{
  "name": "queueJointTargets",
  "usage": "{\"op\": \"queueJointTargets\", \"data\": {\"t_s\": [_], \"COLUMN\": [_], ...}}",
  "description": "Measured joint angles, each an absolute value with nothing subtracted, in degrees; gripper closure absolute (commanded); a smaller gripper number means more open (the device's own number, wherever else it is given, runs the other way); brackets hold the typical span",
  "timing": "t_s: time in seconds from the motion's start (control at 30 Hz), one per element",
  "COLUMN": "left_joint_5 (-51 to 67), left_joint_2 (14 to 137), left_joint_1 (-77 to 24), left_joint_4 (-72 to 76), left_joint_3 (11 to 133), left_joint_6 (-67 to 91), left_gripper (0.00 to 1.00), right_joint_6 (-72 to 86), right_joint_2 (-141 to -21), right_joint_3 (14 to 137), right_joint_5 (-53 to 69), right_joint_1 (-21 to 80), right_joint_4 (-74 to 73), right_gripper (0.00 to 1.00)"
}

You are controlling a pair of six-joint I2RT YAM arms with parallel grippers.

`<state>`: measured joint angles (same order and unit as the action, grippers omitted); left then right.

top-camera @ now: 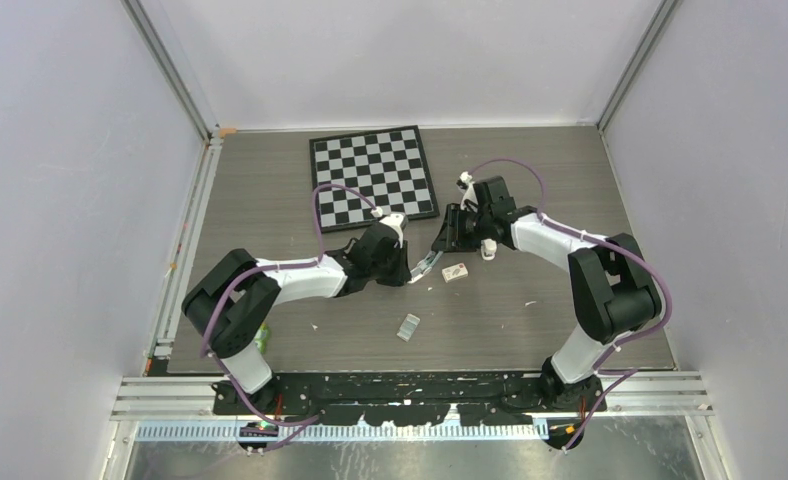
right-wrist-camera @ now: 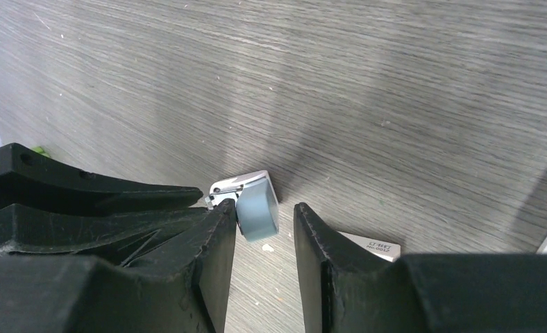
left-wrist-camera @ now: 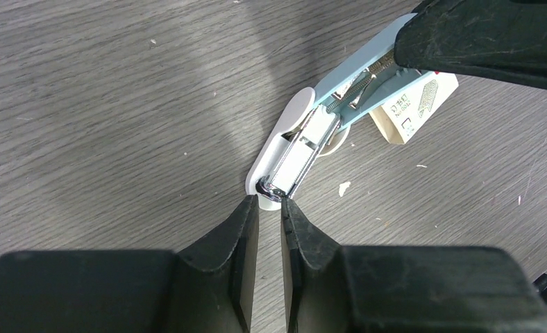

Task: Load the staples into the stapler

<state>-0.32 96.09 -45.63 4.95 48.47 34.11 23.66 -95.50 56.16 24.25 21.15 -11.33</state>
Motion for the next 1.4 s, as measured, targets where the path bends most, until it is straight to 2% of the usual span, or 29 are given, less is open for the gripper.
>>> {"op": "queueJointTargets", "data": {"t_s": [0.07, 0.17, 0.23, 0.43, 0.87, 1.4], "left_joint_5": [-0.3, -0.2, -0.2, 0.1, 0.7, 0.7], "left_joint_2": [96.1, 96.1, 96.2, 96.5, 96.9, 96.9], "left_joint_1": [-45.6, -45.6, -45.6, -45.6, -45.6, -45.6], "left_joint_4": [5.0, 5.1, 5.2, 5.8, 6.6, 6.7], "left_joint_3": [48.5, 48.5, 48.5, 48.5, 48.5, 48.5], "left_joint_6": [34.1, 34.1, 34.1, 34.1, 34.1, 34.1], "left_gripper": [0.81, 0.82, 0.83, 0.82, 0.82, 0.81], "right_joint_6": [23.8, 24.1, 24.1, 24.4, 25.0, 25.9], "right_joint_2": [-95.5, -95.4, -95.0, -92.2, -91.3, -91.3], "right_joint_3": [56.2, 56.1, 55.9, 54.8, 53.5, 52.8], "right_joint_5": [24.7, 25.1, 25.2, 25.7, 27.3, 26.9], "right_joint_1": [21.1, 21.4, 21.6, 22.5, 24.1, 28.3], "right_joint_4": [-11.2, -11.2, -11.2, -11.2, -10.7, -11.1], "right_gripper": [0.58, 0.49, 0.49, 0.57, 0.62, 0.57]}}
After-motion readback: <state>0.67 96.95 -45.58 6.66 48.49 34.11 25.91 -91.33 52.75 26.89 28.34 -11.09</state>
